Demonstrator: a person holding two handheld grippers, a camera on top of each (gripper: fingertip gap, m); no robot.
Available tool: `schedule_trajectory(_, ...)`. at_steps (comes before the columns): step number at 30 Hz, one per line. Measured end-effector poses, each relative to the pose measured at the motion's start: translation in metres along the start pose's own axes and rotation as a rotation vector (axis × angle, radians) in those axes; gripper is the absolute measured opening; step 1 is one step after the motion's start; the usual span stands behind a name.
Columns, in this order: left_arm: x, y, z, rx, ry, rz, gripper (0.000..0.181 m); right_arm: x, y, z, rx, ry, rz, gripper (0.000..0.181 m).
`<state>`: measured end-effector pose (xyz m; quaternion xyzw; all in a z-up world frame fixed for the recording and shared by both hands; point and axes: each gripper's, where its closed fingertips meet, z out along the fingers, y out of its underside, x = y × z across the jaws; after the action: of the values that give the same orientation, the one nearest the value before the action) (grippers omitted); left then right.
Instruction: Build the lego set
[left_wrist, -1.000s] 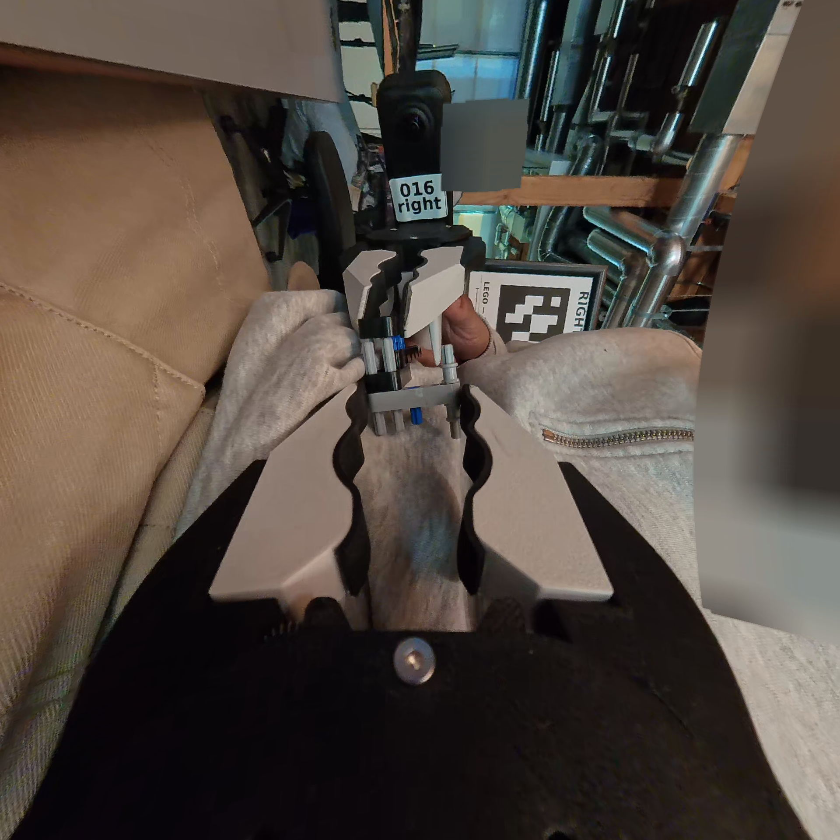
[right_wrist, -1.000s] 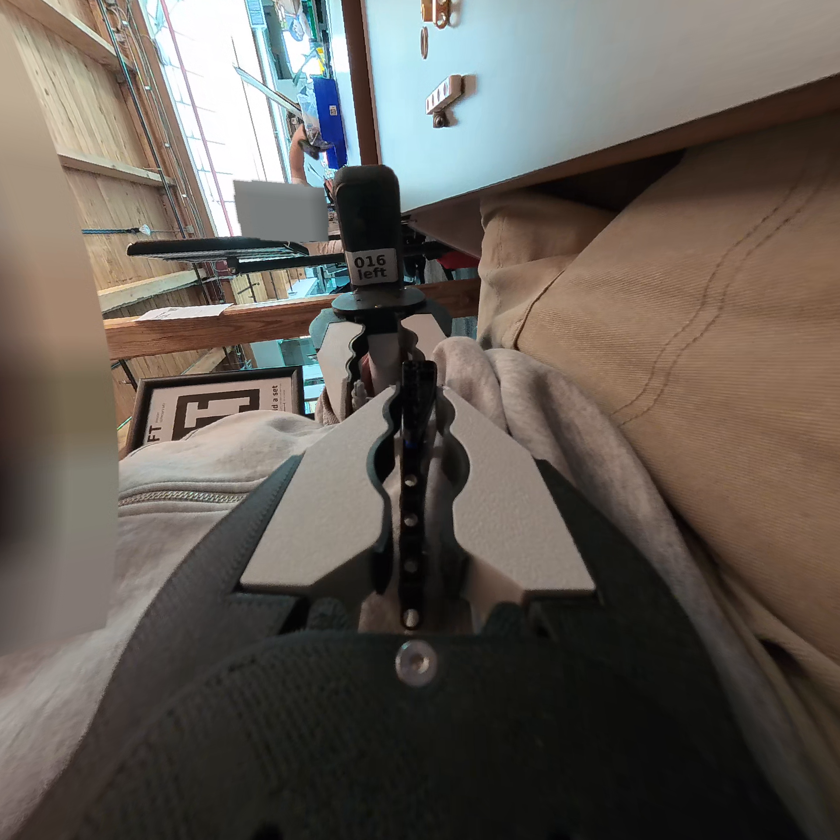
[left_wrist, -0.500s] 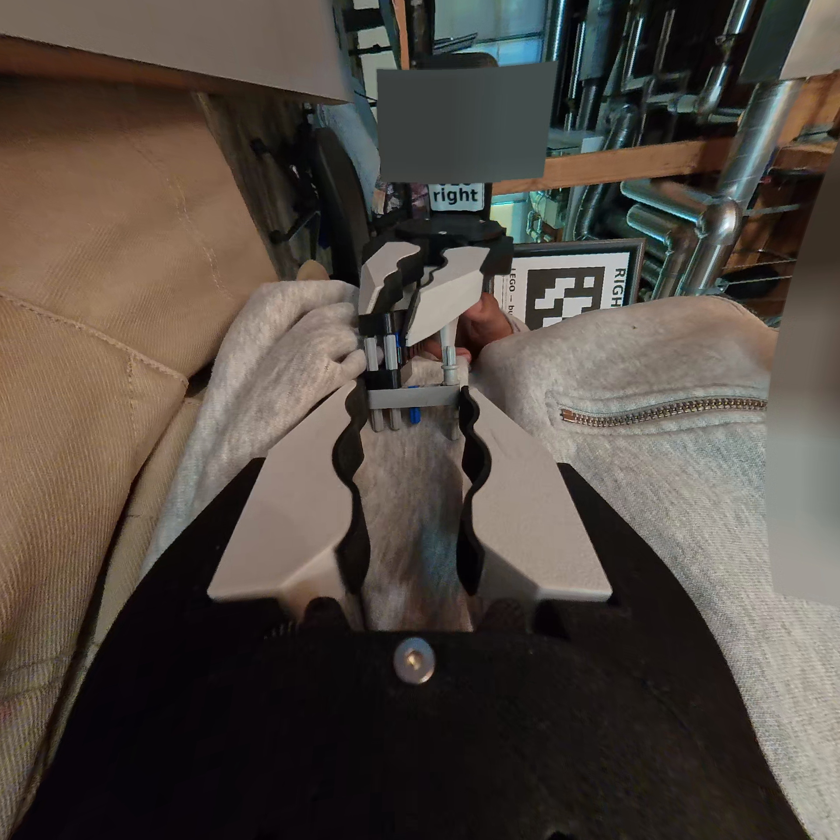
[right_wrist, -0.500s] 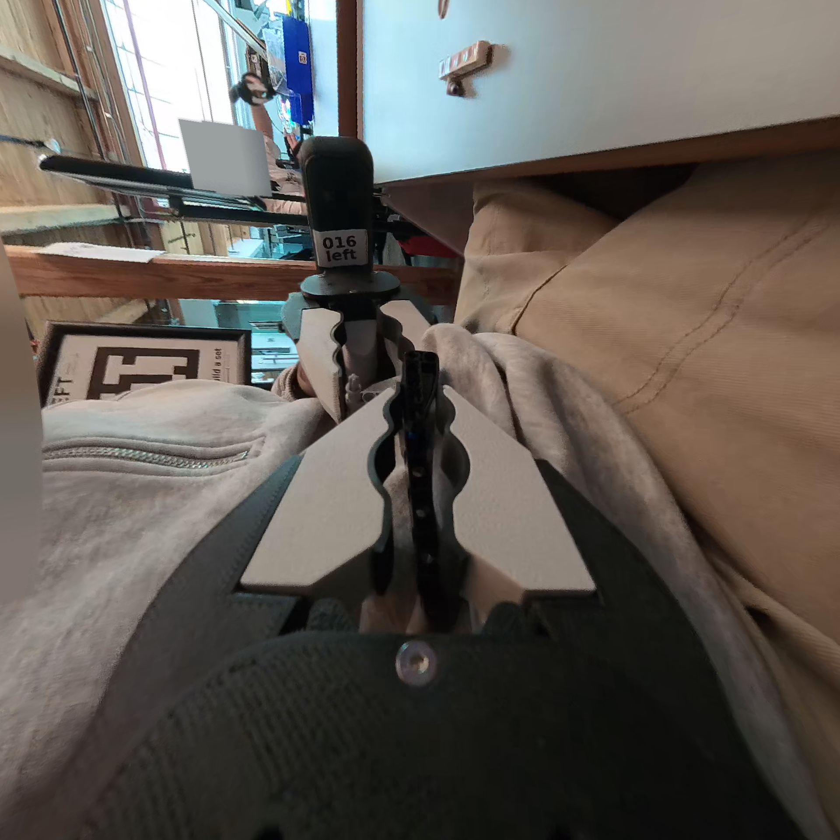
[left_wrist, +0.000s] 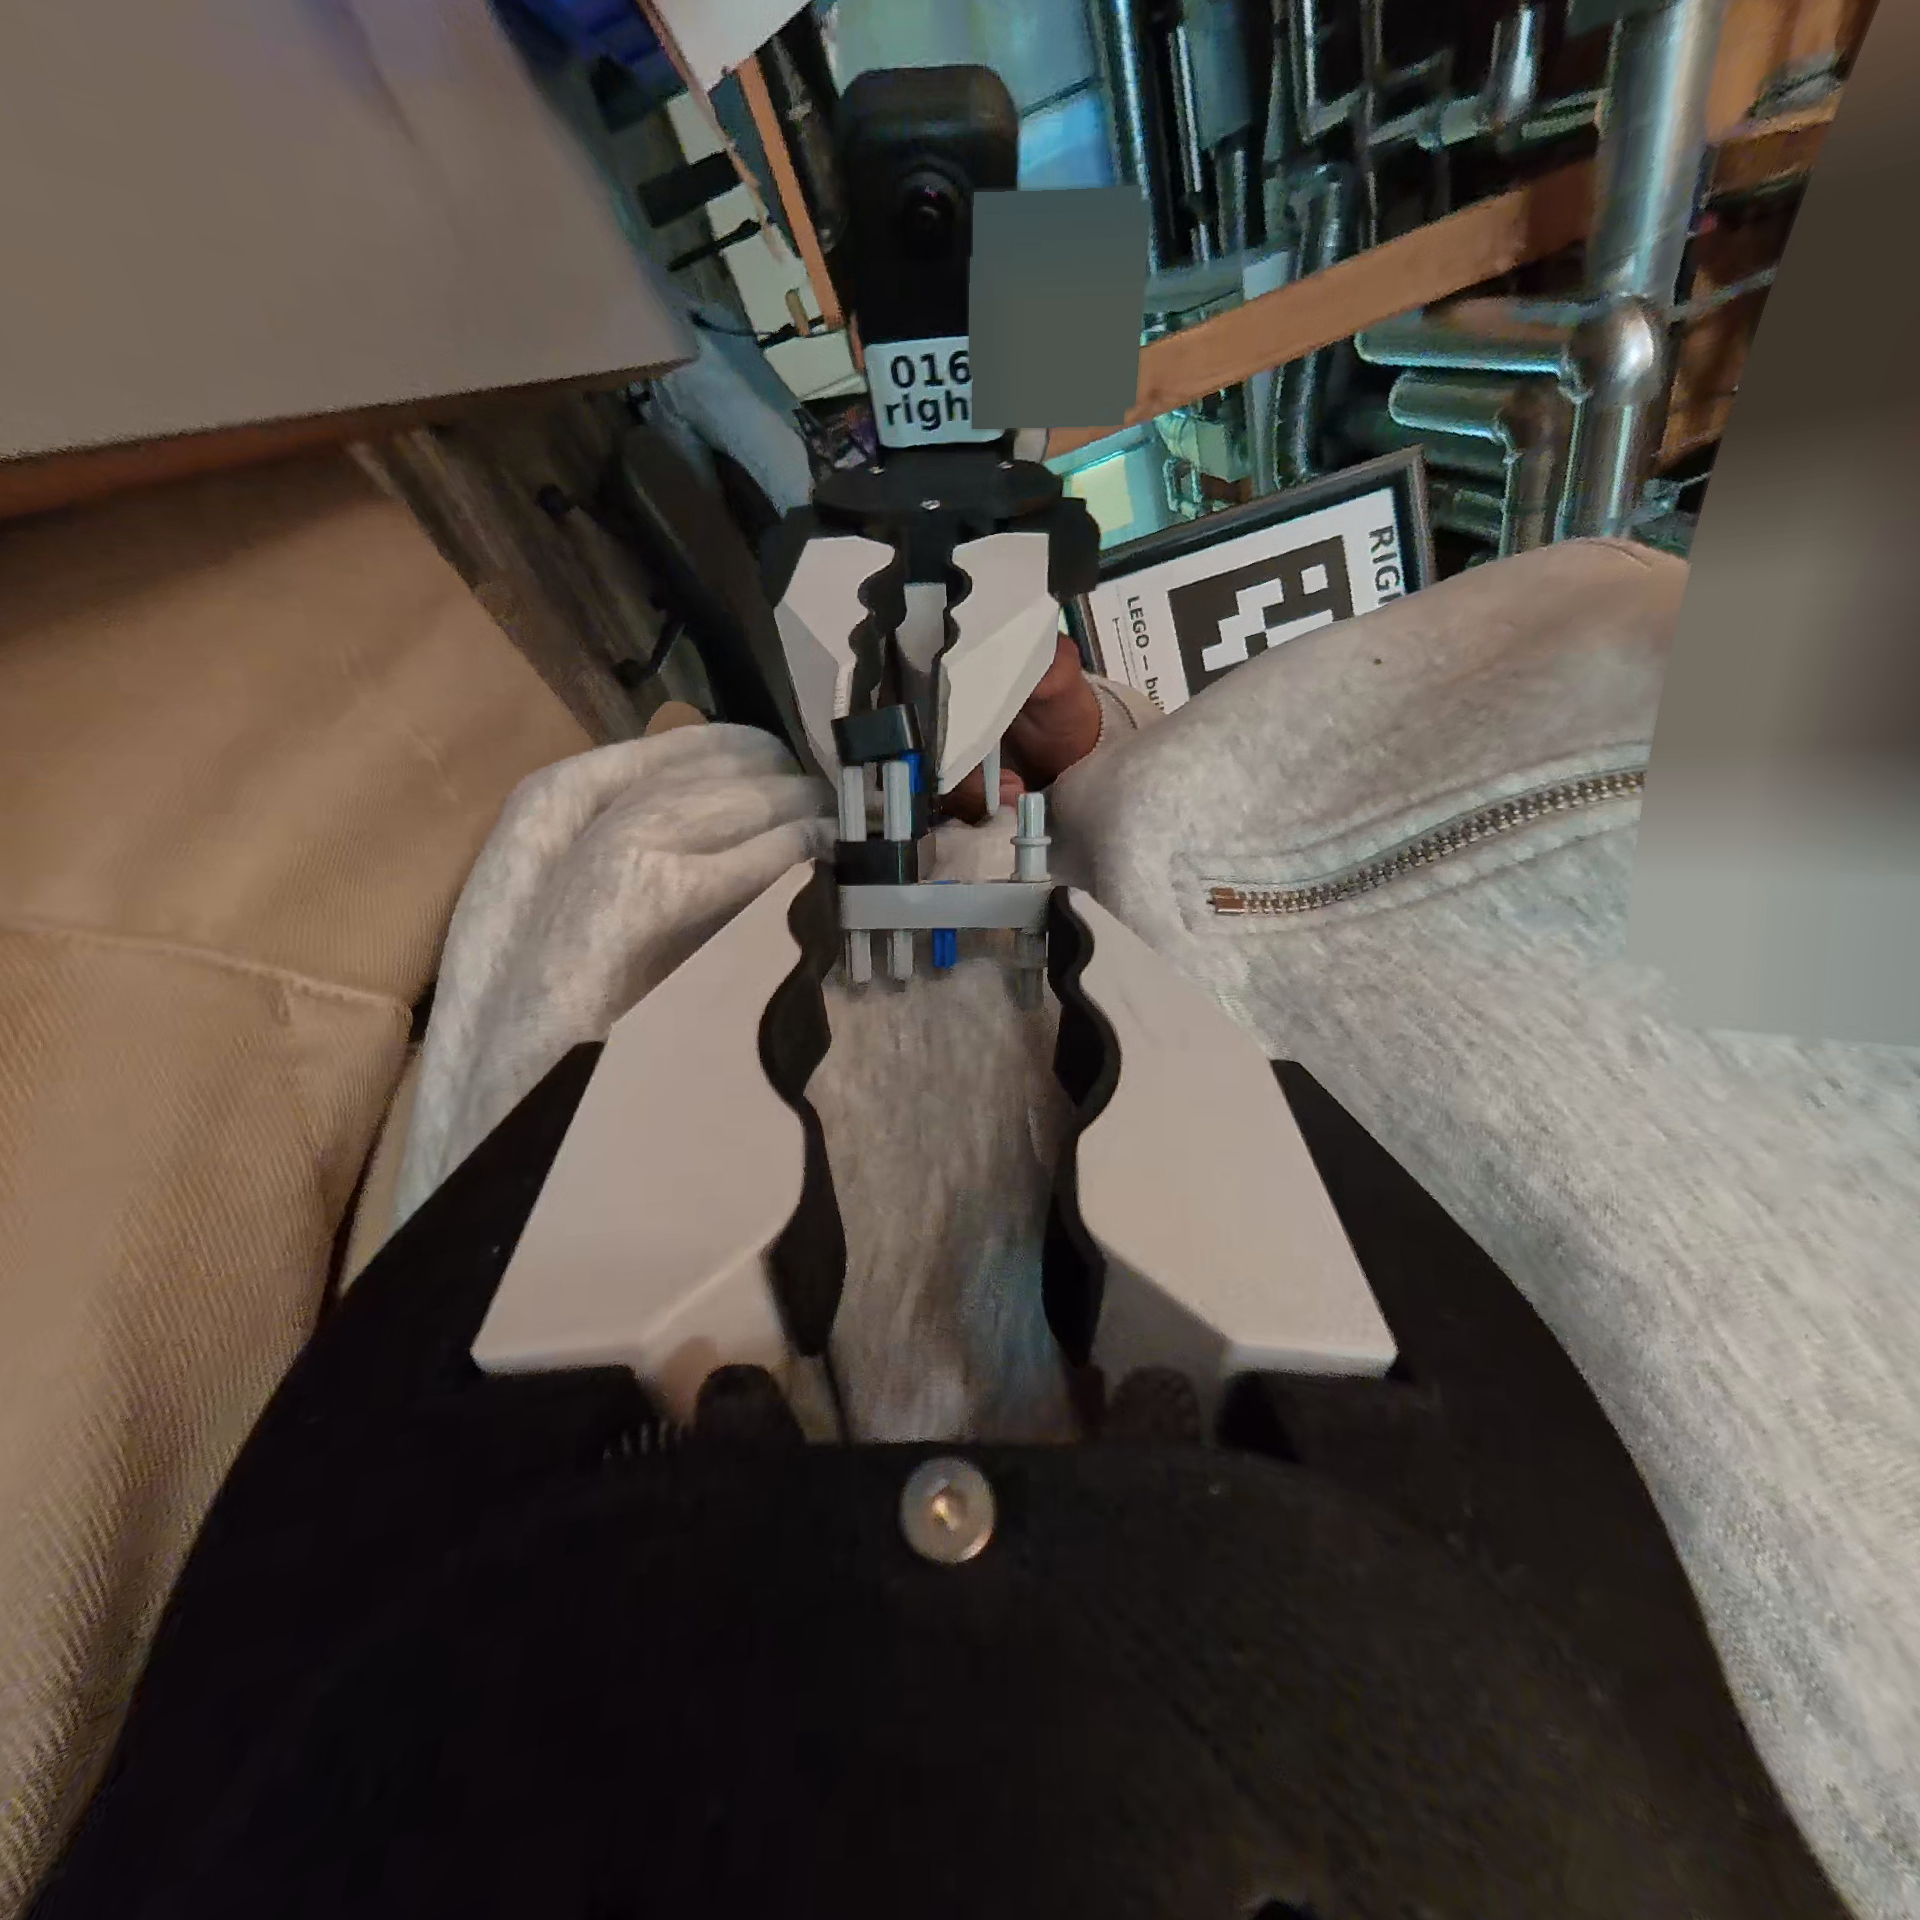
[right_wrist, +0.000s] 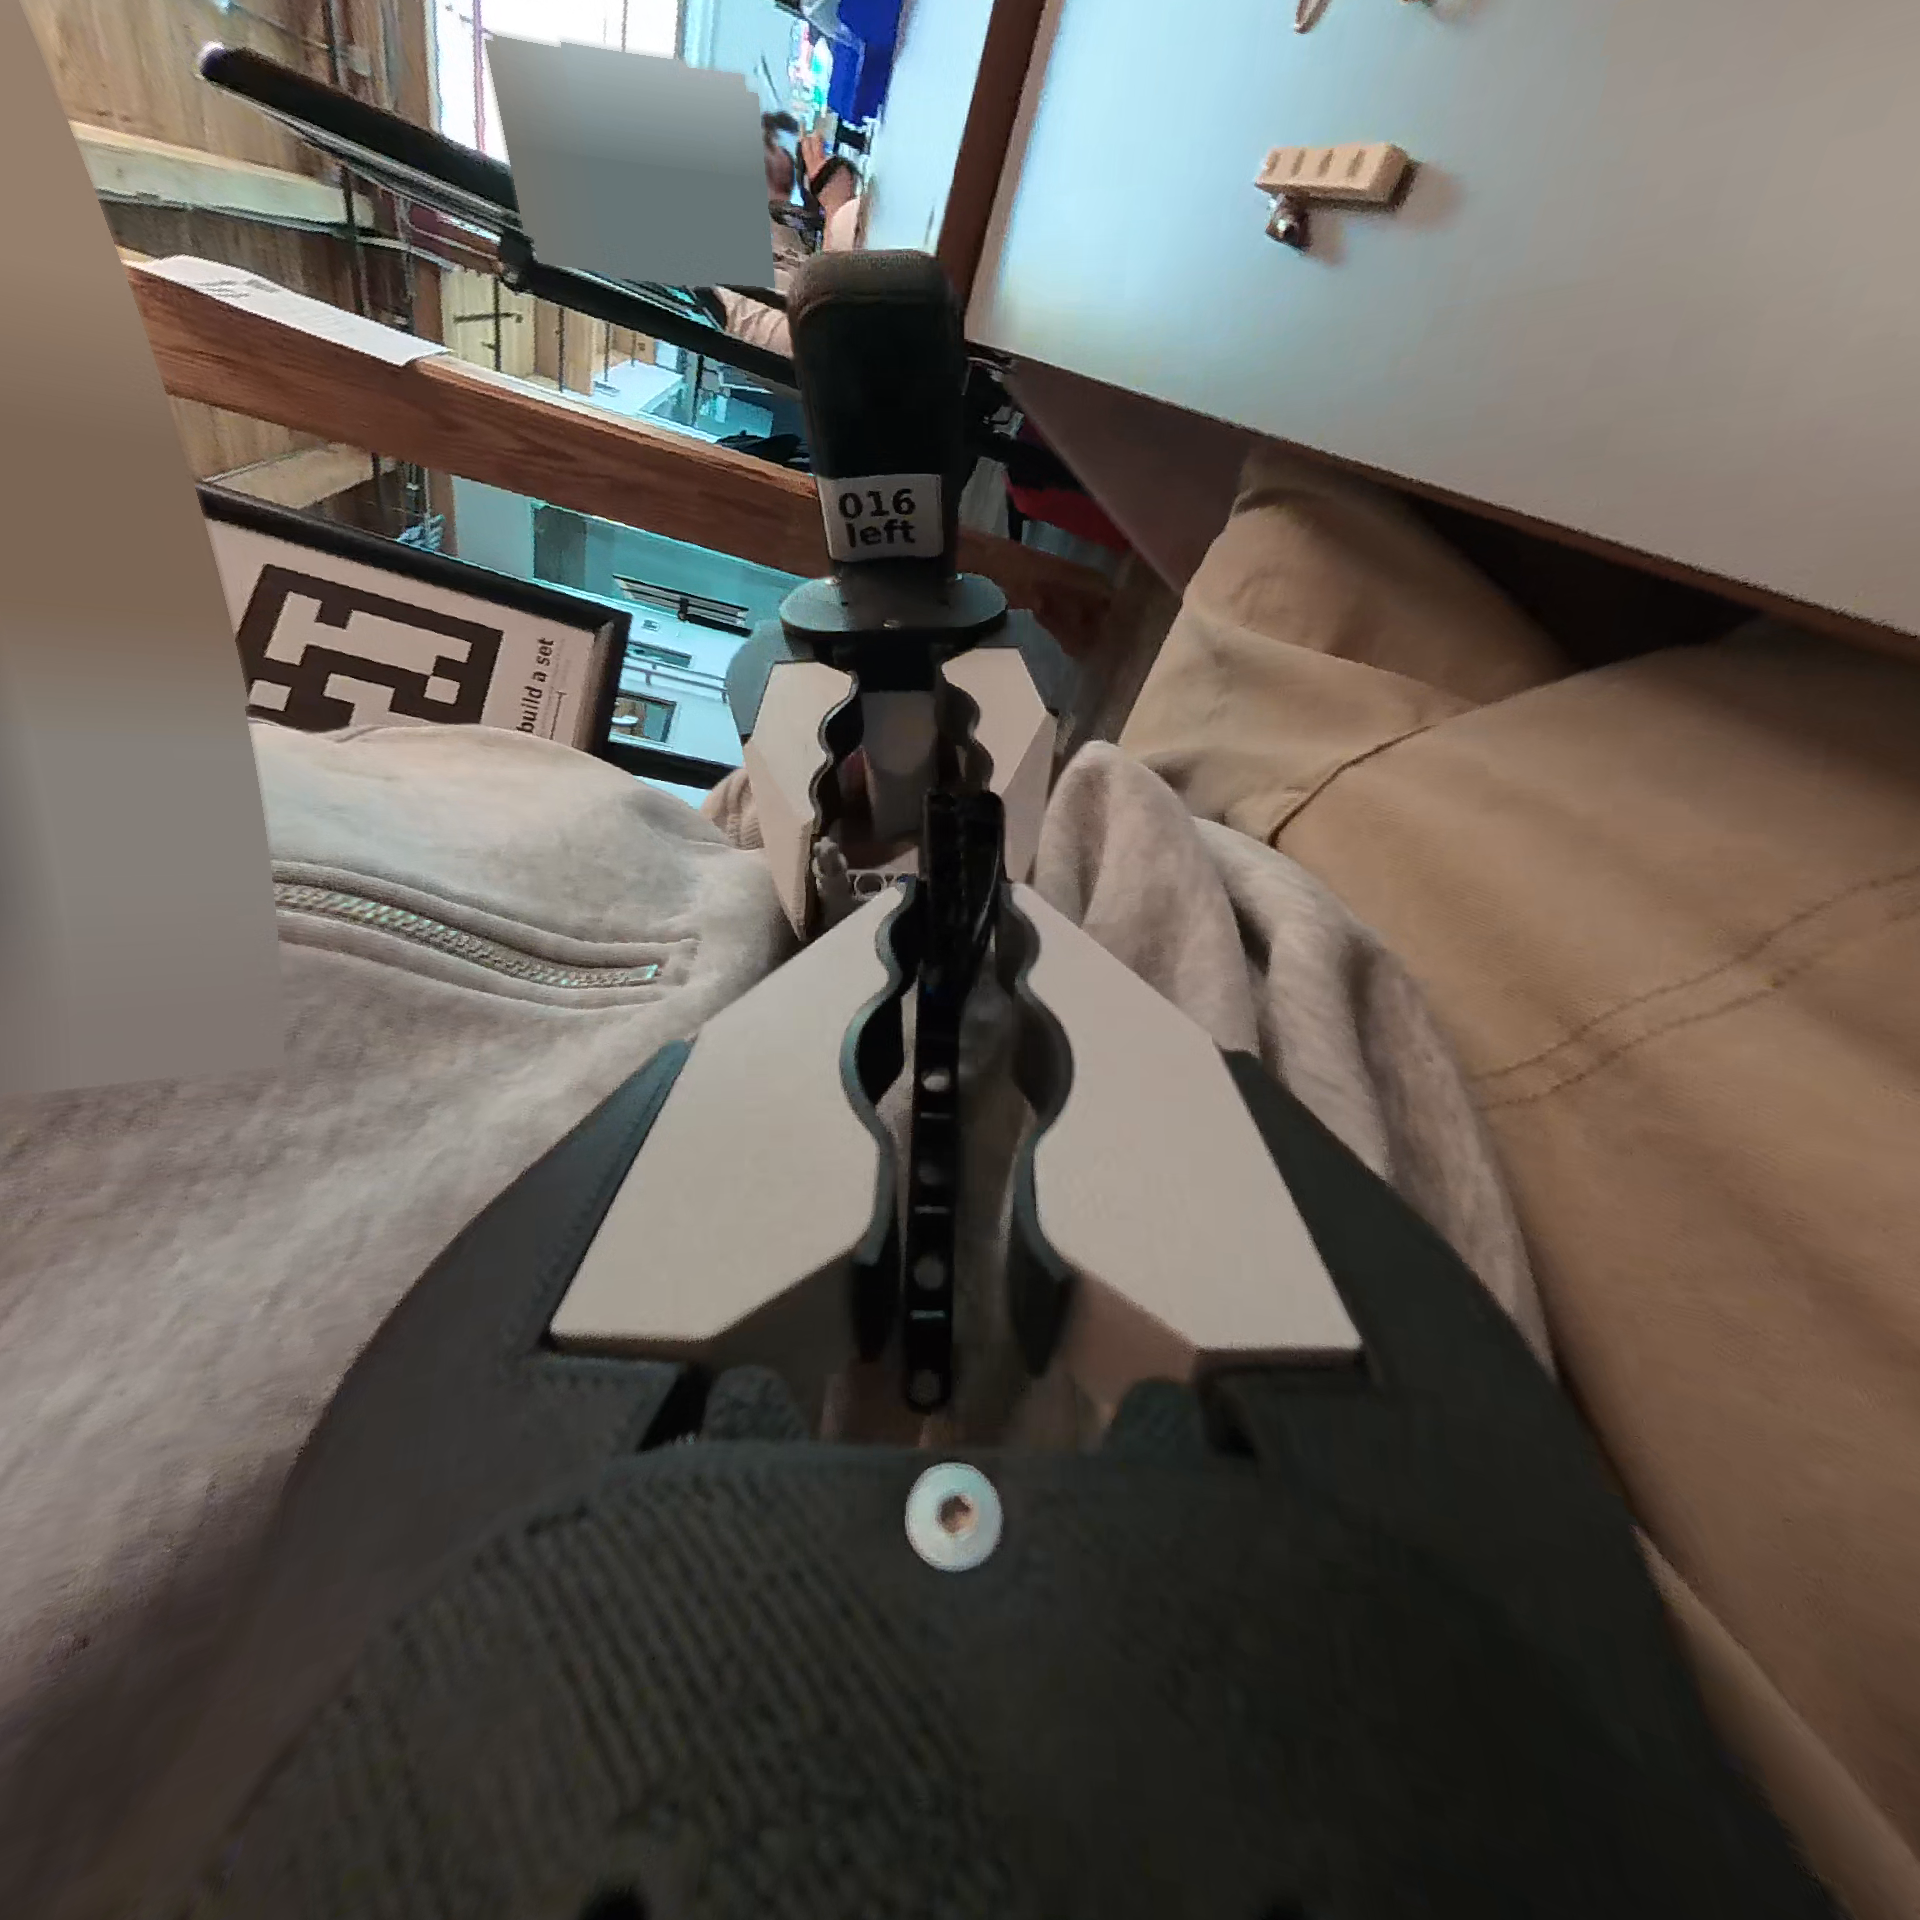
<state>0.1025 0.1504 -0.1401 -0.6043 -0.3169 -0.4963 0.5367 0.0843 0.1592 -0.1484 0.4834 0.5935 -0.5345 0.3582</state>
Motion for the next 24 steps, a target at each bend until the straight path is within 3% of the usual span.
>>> schedule_trajectory(6,0.002,-0.007,-0.003,0.042,0.023,0.049,0.037,-0.004,-0.006,0.0,0.011,-0.017,-0.036,0.012)
schedule_trajectory(15,-0.013,-0.021,-0.005,0.02,-0.084,0.165,0.037,0.007,-0.024,0.003,0.017,0.0,-0.095,0.012)
schedule_trajectory(24,-0.039,-0.085,-0.021,-0.017,-0.333,0.528,0.037,0.027,-0.092,0.008,-0.052,0.129,-0.363,0.013)
